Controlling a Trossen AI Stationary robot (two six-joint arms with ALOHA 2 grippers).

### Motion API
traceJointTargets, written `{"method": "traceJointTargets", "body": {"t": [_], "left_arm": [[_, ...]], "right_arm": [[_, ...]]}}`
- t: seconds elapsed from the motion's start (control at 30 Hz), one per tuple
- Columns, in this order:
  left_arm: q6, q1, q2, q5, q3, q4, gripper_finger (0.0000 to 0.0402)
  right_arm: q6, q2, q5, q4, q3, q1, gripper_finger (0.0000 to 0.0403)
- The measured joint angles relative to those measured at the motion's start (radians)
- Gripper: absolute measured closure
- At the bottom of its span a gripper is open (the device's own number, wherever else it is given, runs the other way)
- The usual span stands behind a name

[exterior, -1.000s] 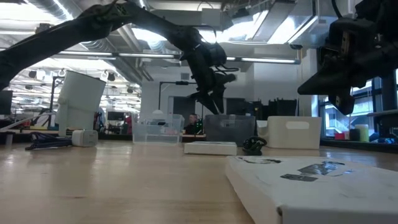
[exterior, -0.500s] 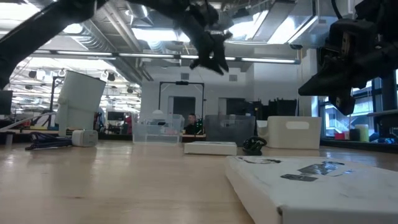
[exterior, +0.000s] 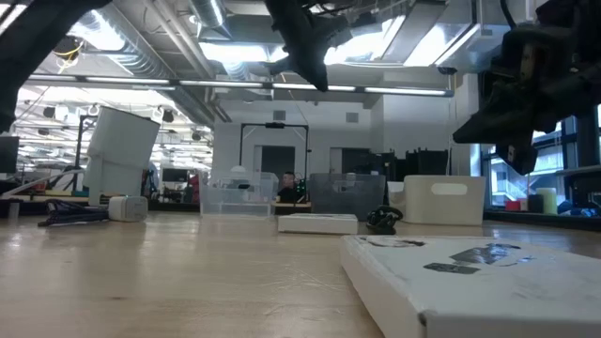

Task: Pick and place items into bin
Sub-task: Put the right blue charger cable into the black bin

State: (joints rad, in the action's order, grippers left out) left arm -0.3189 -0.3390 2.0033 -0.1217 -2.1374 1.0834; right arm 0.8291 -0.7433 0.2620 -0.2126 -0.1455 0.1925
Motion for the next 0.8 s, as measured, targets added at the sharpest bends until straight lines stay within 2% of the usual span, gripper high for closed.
{"method": "traceJointTargets", "body": {"t": [0.13,0.27,0.43,0.53,0.63,0.8], "left_arm": [[-0.067,0.081,-0.067,-0.051,0.127,-0.024,0.04],[-0.148,0.179,-0.171,-0.072,0.343,-0.134,0.04],[-0.276,0.312,-0.339,-0.083,0.675,-0.407,0.04],[-0.341,0.394,-0.436,-0.127,0.848,-0.523,0.04],[-0.34,0.467,-0.527,-0.153,0.981,-0.57,0.04],[-0.354,0.566,-0.657,-0.218,1.147,-0.588,0.04]], "right_arm": [[-0.043,0.002,-0.005,0.021,-0.033,0.006,0.04],[-0.132,0.002,-0.037,0.106,-0.125,0.008,0.0401],[-0.154,-0.003,-0.055,0.476,-0.323,0.01,0.0401],[-0.14,-0.021,-0.054,0.735,-0.467,0.02,0.0402],[-0.077,-0.063,-0.053,0.925,-0.601,0.038,0.0402],[0.01,-0.188,-0.053,1.104,-0.779,0.101,0.0402]]}}
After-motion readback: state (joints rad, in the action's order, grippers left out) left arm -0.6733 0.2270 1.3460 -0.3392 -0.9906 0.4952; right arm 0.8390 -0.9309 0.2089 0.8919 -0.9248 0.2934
